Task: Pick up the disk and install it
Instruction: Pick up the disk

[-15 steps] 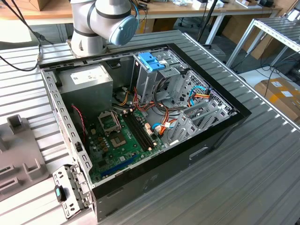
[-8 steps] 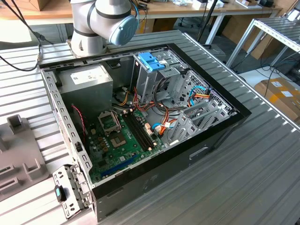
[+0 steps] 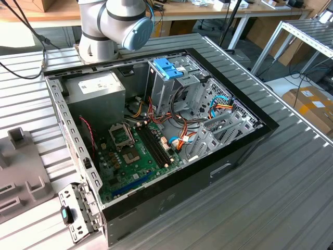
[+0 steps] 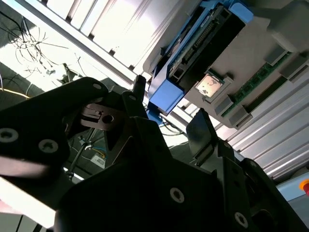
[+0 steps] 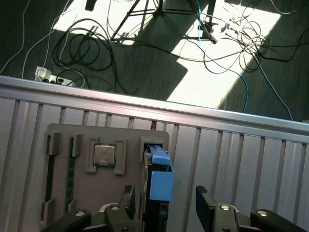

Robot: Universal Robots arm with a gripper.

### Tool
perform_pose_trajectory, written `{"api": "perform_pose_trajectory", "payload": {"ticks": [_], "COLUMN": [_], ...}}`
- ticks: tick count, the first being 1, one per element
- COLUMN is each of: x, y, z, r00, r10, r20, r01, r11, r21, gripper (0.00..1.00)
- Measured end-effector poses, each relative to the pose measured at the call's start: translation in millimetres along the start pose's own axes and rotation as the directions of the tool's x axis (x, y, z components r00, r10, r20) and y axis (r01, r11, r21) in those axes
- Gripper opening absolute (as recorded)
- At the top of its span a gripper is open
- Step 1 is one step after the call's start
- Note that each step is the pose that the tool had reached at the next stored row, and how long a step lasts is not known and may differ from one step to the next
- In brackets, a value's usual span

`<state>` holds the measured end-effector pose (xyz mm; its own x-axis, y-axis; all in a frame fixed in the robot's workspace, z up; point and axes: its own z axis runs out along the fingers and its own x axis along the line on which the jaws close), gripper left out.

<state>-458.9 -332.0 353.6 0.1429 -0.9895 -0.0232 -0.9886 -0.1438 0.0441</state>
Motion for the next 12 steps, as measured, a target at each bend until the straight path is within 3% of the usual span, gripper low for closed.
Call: {"api": "perform_pose_trajectory", "payload": {"ticks": [3,7,12], "x": [0.0,0.0,0.0], "y": [0.0,0.0,0.0], "z": [0.1,0.4,0.9], "r00": [0.9999,0.9979,0.9915], "r10": [0.014,0.064,0.130], "r20": [0.0006,0.0029,0.0059], "r01": [-0.014,-0.064,-0.130], "r11": [0.9999,0.9980,0.9916], "r21": [0.0003,0.0014,0.0026], "gripper": [0.62,0.62,0.62]}}
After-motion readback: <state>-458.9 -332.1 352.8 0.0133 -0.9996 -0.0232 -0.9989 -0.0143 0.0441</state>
